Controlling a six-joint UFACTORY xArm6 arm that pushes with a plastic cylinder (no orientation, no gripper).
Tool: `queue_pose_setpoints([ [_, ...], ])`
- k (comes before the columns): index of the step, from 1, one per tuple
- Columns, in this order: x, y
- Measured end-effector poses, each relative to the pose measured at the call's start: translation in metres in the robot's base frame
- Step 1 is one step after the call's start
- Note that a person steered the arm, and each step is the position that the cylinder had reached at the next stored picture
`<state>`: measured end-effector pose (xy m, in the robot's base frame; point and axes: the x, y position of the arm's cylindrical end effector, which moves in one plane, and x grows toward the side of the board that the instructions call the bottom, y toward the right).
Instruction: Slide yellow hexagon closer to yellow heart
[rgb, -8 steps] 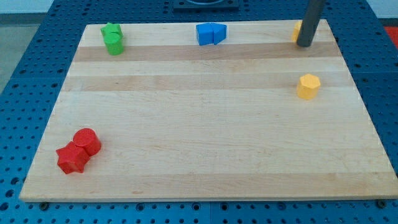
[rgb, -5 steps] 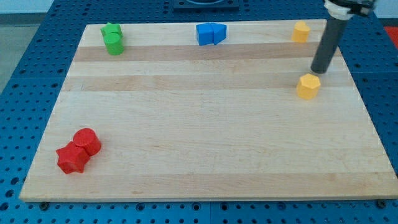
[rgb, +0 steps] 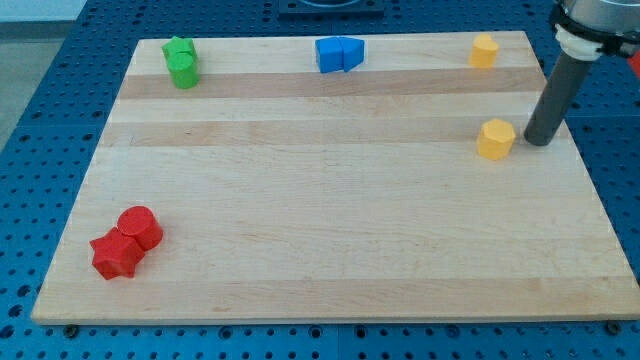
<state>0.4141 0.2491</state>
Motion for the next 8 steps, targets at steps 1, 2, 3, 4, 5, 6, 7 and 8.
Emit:
queue_pose_setpoints([
  [1,0.027,-0.007],
  [2,0.035,-0.036],
  [3,0.028,-0.057],
  [4,0.011,-0.058],
  [5,-0.01,-0.059],
  [6,-0.027,-0.058],
  [7,-0.032,-0.052],
  [8,-0.035,-0.039],
])
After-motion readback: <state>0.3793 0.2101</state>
